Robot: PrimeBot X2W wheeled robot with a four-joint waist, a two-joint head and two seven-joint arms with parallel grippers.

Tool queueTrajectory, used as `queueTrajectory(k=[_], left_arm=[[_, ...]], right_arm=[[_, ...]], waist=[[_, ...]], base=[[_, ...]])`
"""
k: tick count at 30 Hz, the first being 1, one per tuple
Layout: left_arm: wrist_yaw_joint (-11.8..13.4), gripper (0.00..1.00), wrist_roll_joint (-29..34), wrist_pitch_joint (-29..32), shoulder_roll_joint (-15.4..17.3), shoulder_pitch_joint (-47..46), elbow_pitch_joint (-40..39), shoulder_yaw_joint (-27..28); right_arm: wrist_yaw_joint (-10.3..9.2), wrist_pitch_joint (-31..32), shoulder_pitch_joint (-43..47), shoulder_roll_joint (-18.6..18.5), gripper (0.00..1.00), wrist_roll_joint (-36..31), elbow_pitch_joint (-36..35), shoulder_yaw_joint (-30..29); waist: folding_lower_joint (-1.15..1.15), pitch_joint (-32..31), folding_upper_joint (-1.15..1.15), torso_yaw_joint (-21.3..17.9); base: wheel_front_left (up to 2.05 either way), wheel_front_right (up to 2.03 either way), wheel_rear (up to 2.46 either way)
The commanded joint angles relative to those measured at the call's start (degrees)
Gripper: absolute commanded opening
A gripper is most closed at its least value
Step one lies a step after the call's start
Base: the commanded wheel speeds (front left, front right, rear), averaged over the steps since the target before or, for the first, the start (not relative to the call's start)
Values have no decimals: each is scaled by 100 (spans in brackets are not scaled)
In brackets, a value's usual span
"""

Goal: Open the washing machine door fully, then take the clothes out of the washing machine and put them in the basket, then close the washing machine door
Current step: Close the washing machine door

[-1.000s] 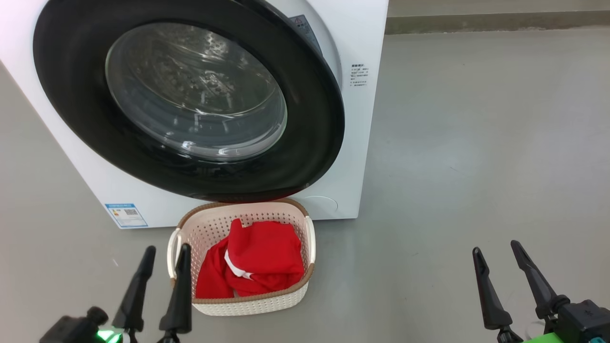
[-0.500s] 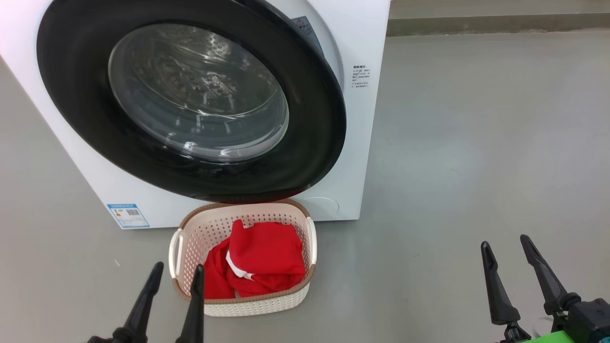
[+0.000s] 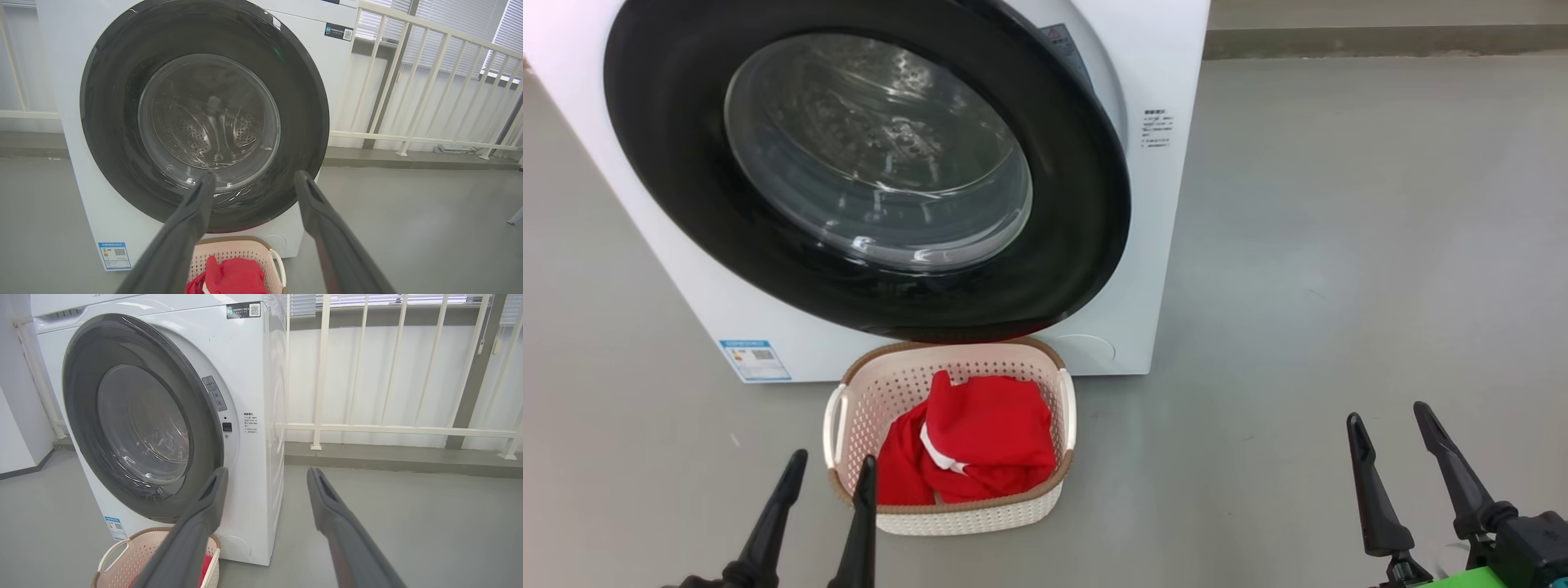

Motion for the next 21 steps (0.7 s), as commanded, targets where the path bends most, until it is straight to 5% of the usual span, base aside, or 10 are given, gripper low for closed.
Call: queueTrajectory(k=[1, 3, 4, 21], left_arm=[[-47, 100, 35, -45, -12, -122, -144, 203], [-82, 100, 46, -45, -48, -143, -173, 195], [-96, 100, 53, -45, -65, -152, -188, 187], [-284, 100, 53, -46, -271, -650, -265, -305]], right_arm=[[35, -37, -71, -90, 73, 17, -159, 162], [35, -37, -105, -90, 5, 2, -152, 204], [35, -37, -131, -90, 0, -11, -133, 248], [35, 39, -1812, -92, 0, -606, 665, 1010]], waist=[[0, 21, 0, 26], [0, 51, 0, 85], [0, 64, 0, 109], [0, 830, 0, 830]], base=[[0, 0, 0], [0, 0, 0], [0, 0, 0], [0, 0, 0]])
